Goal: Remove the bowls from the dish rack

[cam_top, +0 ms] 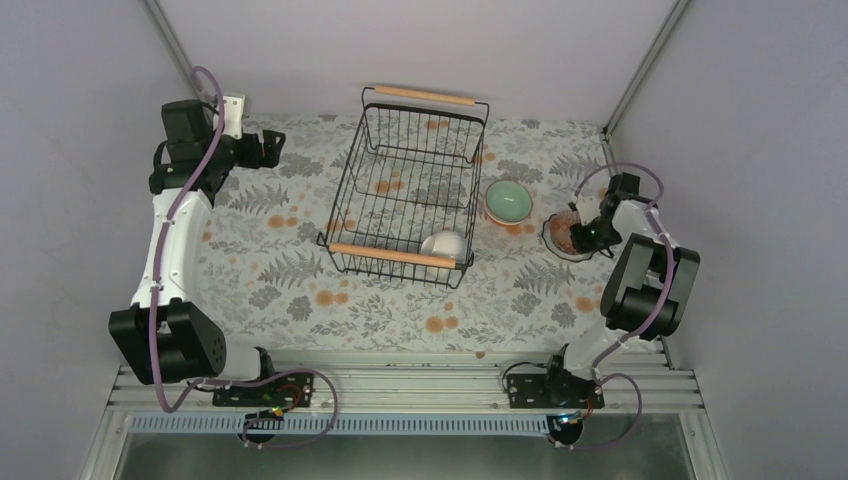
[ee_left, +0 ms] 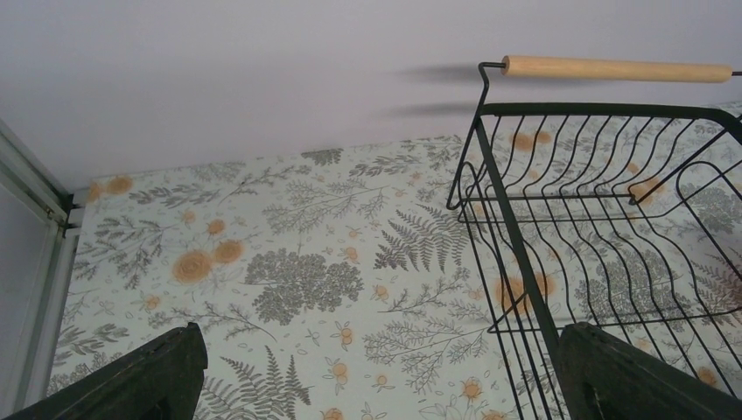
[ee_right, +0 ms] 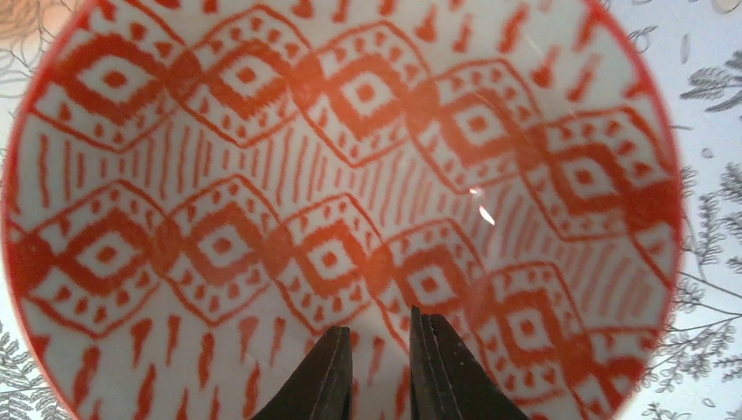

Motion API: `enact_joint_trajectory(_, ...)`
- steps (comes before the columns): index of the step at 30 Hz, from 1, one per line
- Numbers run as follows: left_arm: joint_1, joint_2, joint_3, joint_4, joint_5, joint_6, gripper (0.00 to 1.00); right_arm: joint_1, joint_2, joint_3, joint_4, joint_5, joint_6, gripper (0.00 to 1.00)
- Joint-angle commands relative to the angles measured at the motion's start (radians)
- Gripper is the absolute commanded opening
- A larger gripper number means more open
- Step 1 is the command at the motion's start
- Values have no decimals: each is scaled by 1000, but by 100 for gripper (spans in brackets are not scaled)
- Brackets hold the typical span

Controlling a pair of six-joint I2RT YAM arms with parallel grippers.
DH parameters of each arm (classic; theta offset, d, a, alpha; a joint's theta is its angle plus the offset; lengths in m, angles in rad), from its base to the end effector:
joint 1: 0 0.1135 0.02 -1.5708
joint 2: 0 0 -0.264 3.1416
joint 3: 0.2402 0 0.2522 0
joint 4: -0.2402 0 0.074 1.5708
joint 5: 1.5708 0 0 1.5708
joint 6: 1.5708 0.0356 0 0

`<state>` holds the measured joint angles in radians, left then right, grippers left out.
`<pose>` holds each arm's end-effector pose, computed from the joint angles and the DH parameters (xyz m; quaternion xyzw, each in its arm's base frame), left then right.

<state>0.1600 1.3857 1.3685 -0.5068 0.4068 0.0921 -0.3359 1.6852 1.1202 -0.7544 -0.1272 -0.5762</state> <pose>0.3080 0.0354 0.3754 0.0721 0.8512 -0.1120 0.5076 0.3002 -0.1000 0.1894 -0.1266 0.9820 0.0015 0.1401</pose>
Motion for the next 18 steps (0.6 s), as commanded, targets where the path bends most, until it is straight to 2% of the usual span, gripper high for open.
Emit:
enact_joint_trajectory(1, 10, -10, 6, 8, 34, -8, 100, -12, 11, -26, 23, -3, -11, 17)
enact_joint_trajectory(7, 16, -19, 10, 6, 31, -10, 100, -14, -66, -25, -7, 8, -19, 18)
enact_joint_trajectory(12, 18, -21, 12, 7, 42, -14, 100, -14, -138, -1, -25, -81, -40, 18)
enact_joint_trajectory(18, 19, -25, 10, 4, 42, -15, 100, -14, -75, 5, -12, -77, -32, 18)
